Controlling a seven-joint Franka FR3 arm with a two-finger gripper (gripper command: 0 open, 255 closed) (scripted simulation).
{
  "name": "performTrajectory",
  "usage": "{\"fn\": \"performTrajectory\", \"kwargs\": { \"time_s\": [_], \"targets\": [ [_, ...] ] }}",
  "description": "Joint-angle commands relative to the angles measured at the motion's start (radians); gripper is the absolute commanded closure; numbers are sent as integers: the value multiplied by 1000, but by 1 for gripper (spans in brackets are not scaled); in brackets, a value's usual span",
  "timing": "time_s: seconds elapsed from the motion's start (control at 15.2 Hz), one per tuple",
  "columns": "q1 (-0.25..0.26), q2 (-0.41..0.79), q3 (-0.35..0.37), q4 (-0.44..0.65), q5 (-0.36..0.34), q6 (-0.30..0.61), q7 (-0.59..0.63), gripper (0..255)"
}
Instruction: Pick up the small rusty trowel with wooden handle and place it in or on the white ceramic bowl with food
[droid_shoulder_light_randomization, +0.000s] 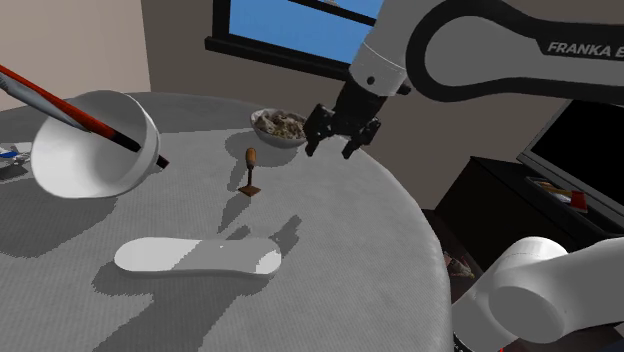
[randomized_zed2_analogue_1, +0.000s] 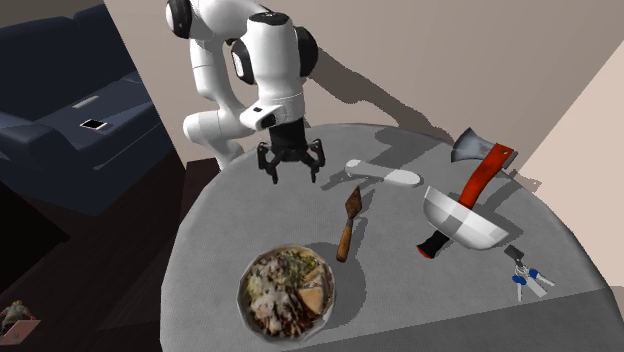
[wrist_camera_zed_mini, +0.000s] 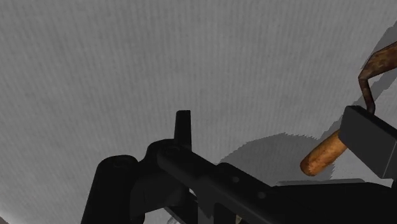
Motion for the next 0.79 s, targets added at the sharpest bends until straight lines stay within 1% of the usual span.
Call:
{"fn": "performTrajectory", "kwargs": {
  "time_s": [0.0,0.2,0.33,0.46,0.59,0.73],
  "targets": [
    [-9,55,50,29,-3,41,70,0],
    [-30,149,123,77,-30,104,175,0],
    [-47,218,172,116,-61,141,250,0],
    [-66,293,223,162,-107,174,332,0],
    [-82,376,271,214,-169,200,421,0],
    [-84,402,280,220,-191,217,445,0]
  ]
}}
